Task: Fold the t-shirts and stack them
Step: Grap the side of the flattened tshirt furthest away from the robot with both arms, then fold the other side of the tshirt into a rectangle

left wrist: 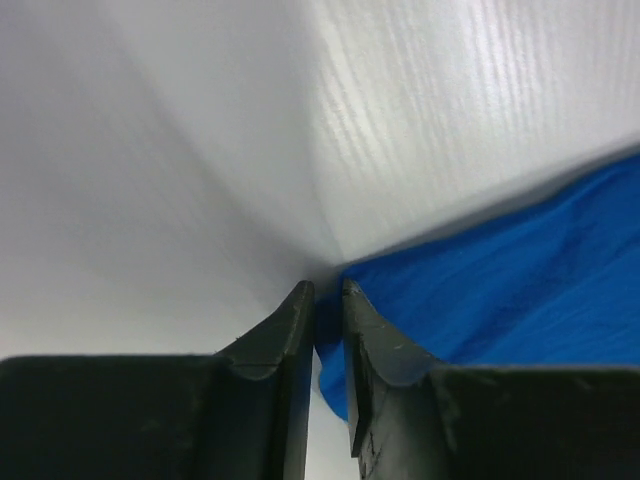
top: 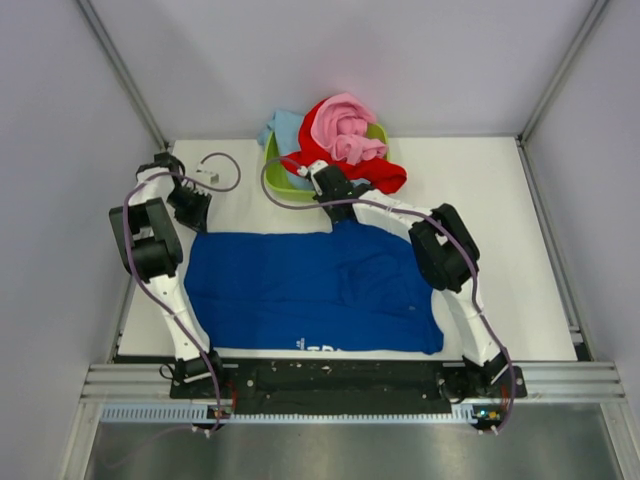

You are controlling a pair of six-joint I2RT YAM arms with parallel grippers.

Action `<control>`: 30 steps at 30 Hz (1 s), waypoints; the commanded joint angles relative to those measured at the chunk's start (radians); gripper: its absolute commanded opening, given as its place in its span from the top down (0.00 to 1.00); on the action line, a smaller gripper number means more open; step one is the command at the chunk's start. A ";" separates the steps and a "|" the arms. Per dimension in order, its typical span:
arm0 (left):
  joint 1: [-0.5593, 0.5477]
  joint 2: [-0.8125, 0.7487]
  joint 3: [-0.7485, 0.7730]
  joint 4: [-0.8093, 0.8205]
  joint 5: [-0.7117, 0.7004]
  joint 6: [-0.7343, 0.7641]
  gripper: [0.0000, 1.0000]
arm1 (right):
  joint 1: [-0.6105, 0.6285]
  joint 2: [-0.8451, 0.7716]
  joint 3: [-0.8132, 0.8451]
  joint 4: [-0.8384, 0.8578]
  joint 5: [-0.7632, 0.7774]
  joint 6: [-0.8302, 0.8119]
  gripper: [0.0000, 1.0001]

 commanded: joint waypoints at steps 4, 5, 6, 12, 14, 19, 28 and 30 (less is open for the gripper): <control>0.005 -0.087 -0.069 -0.095 0.107 0.076 1.00 | 0.012 -0.164 -0.031 0.015 -0.025 0.130 1.00; 0.005 -0.114 -0.086 -0.091 0.107 0.081 1.00 | 0.013 -0.187 -0.049 0.016 -0.030 0.149 1.00; 0.005 -0.139 -0.100 -0.088 0.109 0.081 1.00 | 0.012 -0.214 -0.072 0.019 -0.033 0.170 1.00; 0.005 -0.323 -0.183 -0.069 0.150 0.078 1.00 | 0.014 -0.420 -0.288 0.101 -0.036 0.305 1.00; 0.004 -0.401 -0.238 -0.075 0.167 0.111 1.00 | 0.014 -0.493 -0.366 0.113 -0.041 0.348 1.00; 0.005 -0.602 -0.443 -0.101 0.141 0.237 1.00 | 0.018 -0.688 -0.615 0.137 -0.113 0.486 1.00; 0.015 -0.829 -0.778 -0.134 -0.014 0.456 1.00 | 0.076 -0.897 -0.926 0.029 -0.192 0.701 0.90; 0.016 -0.843 -0.811 -0.137 -0.020 0.469 1.00 | 0.076 -0.935 -0.977 -0.051 -0.186 0.741 0.89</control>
